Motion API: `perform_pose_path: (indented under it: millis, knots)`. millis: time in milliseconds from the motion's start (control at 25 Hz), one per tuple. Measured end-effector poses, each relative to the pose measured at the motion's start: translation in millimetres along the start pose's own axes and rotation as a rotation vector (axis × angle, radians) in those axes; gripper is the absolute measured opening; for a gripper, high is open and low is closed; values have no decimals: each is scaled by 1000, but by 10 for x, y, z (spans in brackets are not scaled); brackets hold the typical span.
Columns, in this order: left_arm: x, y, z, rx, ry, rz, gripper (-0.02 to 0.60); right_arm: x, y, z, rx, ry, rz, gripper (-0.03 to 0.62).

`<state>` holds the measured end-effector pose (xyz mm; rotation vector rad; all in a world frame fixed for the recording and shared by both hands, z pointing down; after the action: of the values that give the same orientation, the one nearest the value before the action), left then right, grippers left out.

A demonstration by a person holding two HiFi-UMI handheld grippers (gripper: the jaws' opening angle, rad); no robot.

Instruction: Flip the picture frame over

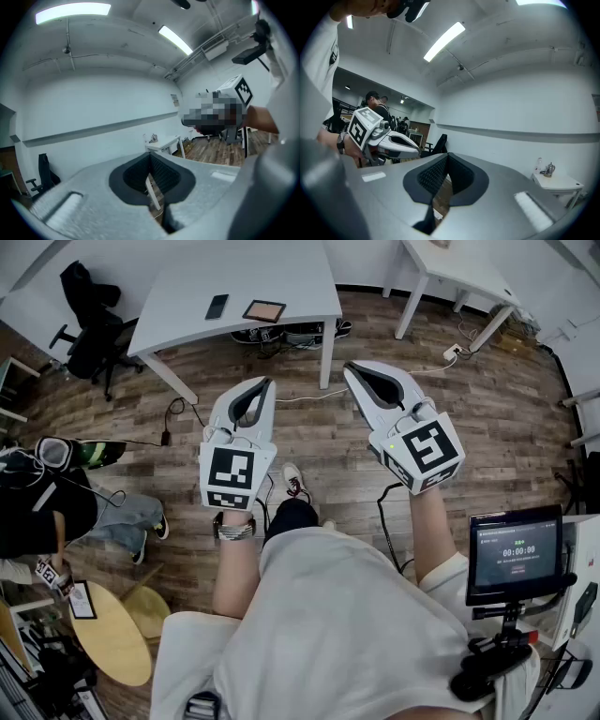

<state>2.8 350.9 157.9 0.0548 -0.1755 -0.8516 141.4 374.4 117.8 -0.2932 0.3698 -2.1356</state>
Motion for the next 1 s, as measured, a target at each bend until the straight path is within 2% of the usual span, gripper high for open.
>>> perform_pose_path:
  millis: [280,560,1000]
  knots:
    - [-1,113,42,-4,-5,6,2,-30,-34,4,12,35,-21,2]
    - [71,98,114,-16,3,-17,2,80,0,143,-77,18,-52,3]
    - [1157,-1080,243,-61,-33,-59,2,1617,730,412,-131,-41,-124,5]
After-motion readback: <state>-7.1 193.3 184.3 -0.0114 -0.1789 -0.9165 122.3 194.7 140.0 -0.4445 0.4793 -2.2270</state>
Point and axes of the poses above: the fingertips, and each gripper's own axes: x forward along the fingers, y to its right, z out of its underside, the point moved 3 cm from there along -x, backward along the fingers, and after that the axes turned 9 degrees about -x, right-handed, at the moved point
